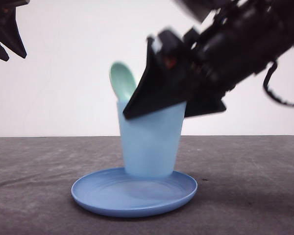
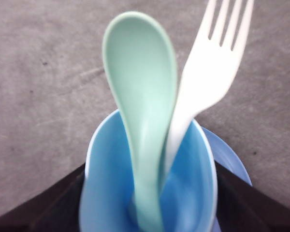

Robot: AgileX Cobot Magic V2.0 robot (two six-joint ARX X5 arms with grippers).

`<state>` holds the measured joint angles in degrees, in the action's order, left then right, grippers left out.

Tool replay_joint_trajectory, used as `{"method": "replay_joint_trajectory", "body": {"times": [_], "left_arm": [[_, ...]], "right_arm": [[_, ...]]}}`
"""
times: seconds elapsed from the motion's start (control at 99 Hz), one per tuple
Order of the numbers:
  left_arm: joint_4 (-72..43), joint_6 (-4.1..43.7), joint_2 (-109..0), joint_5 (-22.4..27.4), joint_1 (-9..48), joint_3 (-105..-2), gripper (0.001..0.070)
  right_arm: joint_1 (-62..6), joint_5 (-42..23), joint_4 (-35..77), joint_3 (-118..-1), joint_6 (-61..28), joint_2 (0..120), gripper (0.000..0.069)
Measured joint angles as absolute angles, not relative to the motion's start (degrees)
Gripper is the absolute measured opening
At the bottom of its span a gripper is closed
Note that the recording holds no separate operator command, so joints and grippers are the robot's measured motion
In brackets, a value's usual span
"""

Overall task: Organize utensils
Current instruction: 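Lower the cup onto the blue plate with the right gripper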

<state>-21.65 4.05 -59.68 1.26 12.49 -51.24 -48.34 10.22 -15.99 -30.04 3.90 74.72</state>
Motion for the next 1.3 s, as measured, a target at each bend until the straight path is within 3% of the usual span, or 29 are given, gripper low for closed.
{"method": "replay_joint_trajectory", "body": {"times": [0.232,0.434,0.667,1.303], "left_arm": [[-21.6,4.1,-59.7,1.3,12.5,-51.2,0.0196],[-21.6,4.1,-59.7,1.3,12.5,-51.2,0.0196],[-21.6,4.1,-59.7,1.3,12.5,-51.2,0.0196],[-21.6,4.1,-59.7,1.3,12.5,-51.2,0.0196]], "right_arm": [[-48.3,10.3,-21.5,-30.0,3.9,78.7,0.0418],[-48.3,10.3,-21.1,-30.0,3.9,79.4,0.042],[-48.3,10.3,-21.1,-30.0,3.9,79.4,0.05],[-48.3,10.3,-18.0,-30.1,3.9,79.3,0.0518]]}}
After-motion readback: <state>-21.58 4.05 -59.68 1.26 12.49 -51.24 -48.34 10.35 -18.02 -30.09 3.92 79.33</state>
